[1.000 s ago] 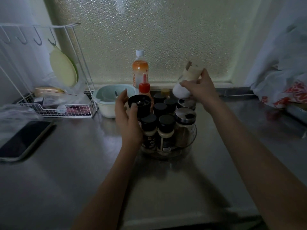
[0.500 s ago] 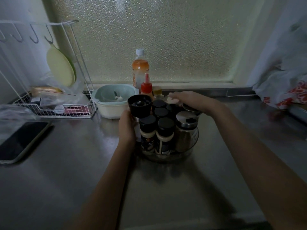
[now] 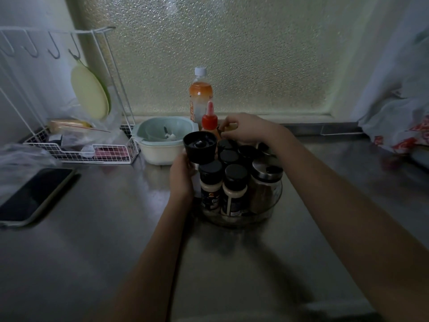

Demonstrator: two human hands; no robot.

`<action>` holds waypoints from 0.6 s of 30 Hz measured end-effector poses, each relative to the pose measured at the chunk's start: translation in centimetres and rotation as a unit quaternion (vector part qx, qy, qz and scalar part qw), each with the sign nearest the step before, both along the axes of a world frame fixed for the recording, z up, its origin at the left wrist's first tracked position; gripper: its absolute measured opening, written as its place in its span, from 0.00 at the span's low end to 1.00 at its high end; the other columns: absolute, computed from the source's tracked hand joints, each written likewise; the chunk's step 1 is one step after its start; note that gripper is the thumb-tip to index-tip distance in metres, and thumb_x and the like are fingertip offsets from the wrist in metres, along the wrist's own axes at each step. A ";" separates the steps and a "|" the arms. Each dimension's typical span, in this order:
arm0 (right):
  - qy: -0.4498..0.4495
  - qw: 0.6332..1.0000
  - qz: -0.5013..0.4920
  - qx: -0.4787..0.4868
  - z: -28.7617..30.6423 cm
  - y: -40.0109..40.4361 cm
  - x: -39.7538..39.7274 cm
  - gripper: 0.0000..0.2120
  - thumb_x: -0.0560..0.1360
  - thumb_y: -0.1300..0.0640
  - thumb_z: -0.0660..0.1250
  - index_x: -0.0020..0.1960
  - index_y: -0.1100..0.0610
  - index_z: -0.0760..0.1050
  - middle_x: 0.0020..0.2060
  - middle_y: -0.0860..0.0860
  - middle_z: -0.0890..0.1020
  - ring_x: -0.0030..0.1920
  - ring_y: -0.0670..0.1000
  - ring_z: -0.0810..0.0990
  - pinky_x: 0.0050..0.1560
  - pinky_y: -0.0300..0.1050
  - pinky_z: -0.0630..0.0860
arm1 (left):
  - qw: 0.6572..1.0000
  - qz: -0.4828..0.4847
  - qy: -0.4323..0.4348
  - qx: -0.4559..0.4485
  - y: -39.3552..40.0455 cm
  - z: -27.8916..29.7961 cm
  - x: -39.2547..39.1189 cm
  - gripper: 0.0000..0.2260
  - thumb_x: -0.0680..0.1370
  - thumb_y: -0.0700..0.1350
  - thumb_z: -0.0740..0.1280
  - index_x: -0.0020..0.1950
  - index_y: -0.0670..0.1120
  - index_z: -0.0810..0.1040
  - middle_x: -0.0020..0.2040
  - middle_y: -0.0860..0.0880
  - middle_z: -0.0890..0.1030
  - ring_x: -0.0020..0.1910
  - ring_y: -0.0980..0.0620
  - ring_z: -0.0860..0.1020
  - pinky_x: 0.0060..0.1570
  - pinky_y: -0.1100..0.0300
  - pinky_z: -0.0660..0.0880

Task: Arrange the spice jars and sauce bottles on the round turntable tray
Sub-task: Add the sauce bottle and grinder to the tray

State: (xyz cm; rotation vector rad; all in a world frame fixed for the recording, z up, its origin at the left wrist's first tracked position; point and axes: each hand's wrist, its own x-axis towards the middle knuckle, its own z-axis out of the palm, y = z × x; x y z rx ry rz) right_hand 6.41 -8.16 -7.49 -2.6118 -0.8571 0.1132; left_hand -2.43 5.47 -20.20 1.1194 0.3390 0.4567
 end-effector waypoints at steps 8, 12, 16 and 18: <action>-0.014 0.997 0.006 0.079 0.0 -0.1 -0.8 0.12 0.76 0.56 0.66 0.59 0.54 0.76 0.58 0.55 0.77 0.51 0.51 0.76 0.48 0.41 0.69 | 0.998 0.055 0.018 0.004 0.4 2.0 -0.9 0.12 0.77 0.42 0.58 0.34 0.47 0.73 0.29 0.51 0.77 0.38 0.52 0.73 0.33 0.63 0.71; -0.016 0.990 -0.016 0.143 0.4 -0.6 -1.0 0.13 0.73 0.49 0.69 0.52 0.53 0.70 0.50 0.53 0.78 0.46 0.51 0.78 0.44 0.44 0.73 | 0.999 0.039 0.008 -0.005 0.0 2.4 -1.4 0.11 0.77 0.44 0.59 0.35 0.46 0.73 0.28 0.50 0.77 0.33 0.52 0.75 0.26 0.67 0.70; 0.035 0.990 0.015 0.139 0.2 -0.4 -1.2 0.09 0.75 0.53 0.69 0.51 0.55 0.73 0.46 0.54 0.79 0.40 0.49 0.78 0.33 0.39 0.72 | 0.998 -0.048 -0.044 -0.005 -1.1 2.5 -1.9 0.20 0.82 0.45 0.52 0.37 0.47 0.79 0.29 0.52 0.83 0.32 0.58 0.81 0.31 0.67 0.76; 0.046 0.989 0.025 0.137 0.2 -0.1 -1.5 0.07 0.77 0.57 0.66 0.53 0.58 0.77 0.42 0.51 0.79 0.38 0.47 0.77 0.28 0.33 0.71 | 0.995 -0.084 -0.051 -0.013 -1.0 2.5 -1.7 0.21 0.82 0.48 0.51 0.39 0.47 0.81 0.32 0.52 0.84 0.34 0.58 0.82 0.34 0.66 0.78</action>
